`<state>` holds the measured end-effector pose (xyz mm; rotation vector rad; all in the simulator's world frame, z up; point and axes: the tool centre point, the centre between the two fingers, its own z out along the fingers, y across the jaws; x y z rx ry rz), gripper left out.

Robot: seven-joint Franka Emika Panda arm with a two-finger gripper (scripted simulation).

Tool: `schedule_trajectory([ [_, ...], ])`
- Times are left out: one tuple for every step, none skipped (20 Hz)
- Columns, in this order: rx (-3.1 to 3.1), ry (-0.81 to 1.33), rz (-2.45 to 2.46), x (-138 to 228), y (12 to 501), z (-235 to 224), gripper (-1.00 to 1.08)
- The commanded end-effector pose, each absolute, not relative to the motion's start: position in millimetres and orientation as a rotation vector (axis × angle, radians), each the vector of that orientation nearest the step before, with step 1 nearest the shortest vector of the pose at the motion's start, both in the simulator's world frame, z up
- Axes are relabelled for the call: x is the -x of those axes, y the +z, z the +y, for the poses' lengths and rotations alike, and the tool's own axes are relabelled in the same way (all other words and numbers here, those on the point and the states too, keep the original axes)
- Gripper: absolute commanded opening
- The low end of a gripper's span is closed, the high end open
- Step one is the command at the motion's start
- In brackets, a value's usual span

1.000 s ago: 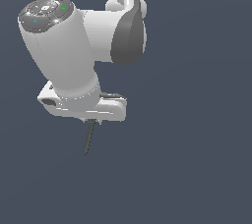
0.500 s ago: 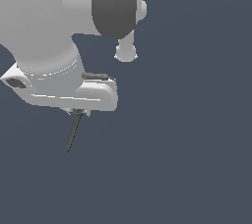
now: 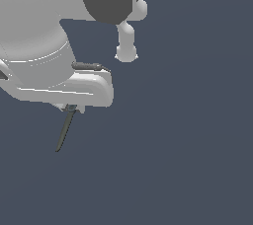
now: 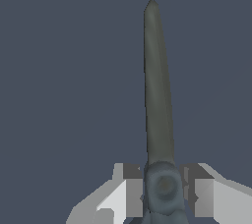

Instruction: Pick up the object and move it to a goal position.

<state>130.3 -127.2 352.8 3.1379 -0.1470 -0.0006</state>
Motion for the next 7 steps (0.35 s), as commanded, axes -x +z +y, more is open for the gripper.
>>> schedule_trajectory([
  [-3.138,0.000,-0.147,-131.0,356.2,-128.0,-1.00],
  [-3.138,0.000,-0.147,-131.2,356.9,-128.2,-1.00],
  [-3.138,0.000,-0.147,-131.4,357.5,-128.4,-1.00],
  [-3.138,0.000,-0.147,-131.5,357.9,-128.5,-1.00],
  [-3.138,0.000,-0.147,-131.6,358.2,-128.6,-1.00],
  [-3.138,0.000,-0.147,-131.6,358.4,-128.6,-1.00],
  [-3.138,0.000,-0.147,-131.6,358.5,-128.6,-1.00],
])
